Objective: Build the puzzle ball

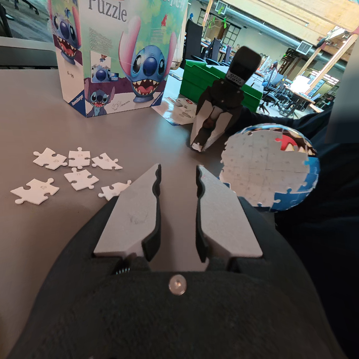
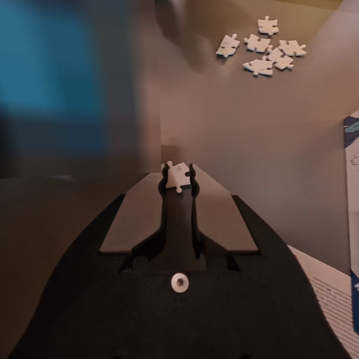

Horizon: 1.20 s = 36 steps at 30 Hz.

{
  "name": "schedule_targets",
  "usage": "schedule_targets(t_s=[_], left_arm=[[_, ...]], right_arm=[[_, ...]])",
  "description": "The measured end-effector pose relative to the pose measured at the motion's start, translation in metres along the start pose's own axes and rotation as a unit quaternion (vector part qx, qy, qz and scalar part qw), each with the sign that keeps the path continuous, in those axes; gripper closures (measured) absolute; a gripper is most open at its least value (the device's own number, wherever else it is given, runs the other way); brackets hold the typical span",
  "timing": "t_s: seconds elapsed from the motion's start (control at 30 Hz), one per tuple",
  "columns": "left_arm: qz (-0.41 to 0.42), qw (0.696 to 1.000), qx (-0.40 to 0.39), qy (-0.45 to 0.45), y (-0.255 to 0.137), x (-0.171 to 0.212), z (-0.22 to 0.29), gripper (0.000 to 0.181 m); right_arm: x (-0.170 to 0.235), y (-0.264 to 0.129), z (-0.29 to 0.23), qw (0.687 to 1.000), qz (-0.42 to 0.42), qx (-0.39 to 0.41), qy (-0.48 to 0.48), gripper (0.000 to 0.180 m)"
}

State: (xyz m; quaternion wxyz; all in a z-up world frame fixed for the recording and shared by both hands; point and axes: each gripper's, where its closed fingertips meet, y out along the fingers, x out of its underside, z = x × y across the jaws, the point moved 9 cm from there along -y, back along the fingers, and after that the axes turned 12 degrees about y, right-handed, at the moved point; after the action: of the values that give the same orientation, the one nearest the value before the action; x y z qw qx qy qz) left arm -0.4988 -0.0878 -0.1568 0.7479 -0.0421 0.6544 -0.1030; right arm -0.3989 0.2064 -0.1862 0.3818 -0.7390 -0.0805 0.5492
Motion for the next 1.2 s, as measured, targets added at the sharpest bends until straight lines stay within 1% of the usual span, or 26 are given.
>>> schedule_targets(t_s=[0.03, 0.07, 0.13, 0.2, 0.3, 0.33, 0.37, 0.4, 0.43, 0.47, 0.5, 0.53, 0.6, 0.67, 0.73, 0.8, 1.0, 1.03, 1.07, 1.2], left_arm=[[-0.004, 1.000, 0.002, 0.004, 0.003, -0.001, 0.000, 0.148], [-0.011, 1.000, 0.001, 0.007, 0.006, -0.001, -0.001, 0.150], [-0.034, 0.999, -0.004, 0.007, 0.015, -0.004, -0.006, 0.152], [-0.060, 0.998, 0.007, -0.003, 0.027, -0.010, -0.011, 0.152], [-0.101, 0.995, 0.004, 0.008, 0.045, -0.016, -0.024, 0.151], [-0.107, 0.994, 0.009, 0.012, 0.049, -0.018, -0.026, 0.151], [-0.107, 0.994, 0.017, 0.017, 0.052, -0.020, -0.026, 0.151], [-0.105, 0.994, 0.023, 0.024, 0.054, -0.022, -0.025, 0.151], [-0.105, 0.994, 0.030, 0.032, 0.055, -0.022, -0.023, 0.151], [-0.105, 0.993, 0.036, 0.042, 0.056, -0.021, -0.022, 0.151], [-0.103, 0.993, 0.038, 0.050, 0.056, -0.020, -0.022, 0.151], [-0.098, 0.993, 0.039, 0.055, 0.056, -0.017, -0.021, 0.151], [-0.085, 0.994, 0.049, 0.043, 0.056, -0.013, -0.021, 0.153], [-0.085, 0.994, 0.062, 0.027, 0.054, -0.012, -0.020, 0.152], [-0.083, 0.994, 0.054, 0.041, 0.051, -0.010, -0.019, 0.152], [-0.095, 0.993, 0.044, 0.056, 0.050, -0.008, -0.018, 0.152], [-0.113, 0.991, 0.054, 0.055, 0.055, -0.002, -0.016, 0.152], [-0.114, 0.990, 0.056, 0.054, 0.056, -0.002, -0.016, 0.152], [-0.112, 0.991, 0.055, 0.054, 0.055, -0.003, -0.016, 0.153], [-0.101, 0.992, 0.062, 0.047, 0.054, -0.004, -0.017, 0.153]], right_arm=[[-0.002, -0.001, 0.002, 1.000, 0.006, 0.007, 0.000, 0.162], [-0.005, -0.003, 0.003, 1.000, 0.013, 0.007, -0.005, 0.180], [-0.014, -0.008, 0.008, 0.999, 0.036, 0.029, -0.004, 0.180], [-0.023, -0.010, 0.017, 0.998, 0.052, 0.033, 0.010, 0.180], [-0.030, -0.015, 0.035, 0.994, 0.040, 0.087, 0.058, 0.179], [-0.031, -0.020, 0.037, 0.991, 0.038, 0.091, 0.088, 0.174], [-0.032, -0.026, 0.036, 0.987, 0.030, 0.090, 0.129, 0.160], [-0.031, -0.031, 0.033, 0.983, 0.025, 0.079, 0.166, 0.139], [-0.028, -0.035, 0.026, 0.979, 0.029, 0.064, 0.189, 0.127], [-0.024, -0.036, 0.018, 0.980, 0.038, 0.051, 0.191, 0.126], [-0.018, -0.035, 0.012, 0.982, 0.039, 0.052, 0.178, 0.128], [-0.010, -0.031, 0.009, 0.984, 0.030, 0.071, 0.161, 0.128], [0.001, -0.022, 0.008, 0.988, 0.015, 0.084, 0.125, 0.124], [0.004, -0.014, 0.010, 0.992, 0.014, 0.069, 0.101, 0.125], [0.006, -0.007, 0.011, 0.996, -0.004, 0.045, 0.079, 0.125], [0.008, -0.004, 0.012, 0.998, -0.010, 0.041, 0.051, 0.127], [0.006, -0.002, 0.016, 1.000, -0.014, 0.008, 0.024, 0.128], [0.006, -0.002, 0.016, 1.000, -0.013, 0.007, 0.025, 0.129], [0.006, -0.003, 0.017, 1.000, -0.011, 0.011, 0.026, 0.146], [0.006, -0.003, 0.017, 0.999, -0.009, 0.023, 0.024, 0.149]])
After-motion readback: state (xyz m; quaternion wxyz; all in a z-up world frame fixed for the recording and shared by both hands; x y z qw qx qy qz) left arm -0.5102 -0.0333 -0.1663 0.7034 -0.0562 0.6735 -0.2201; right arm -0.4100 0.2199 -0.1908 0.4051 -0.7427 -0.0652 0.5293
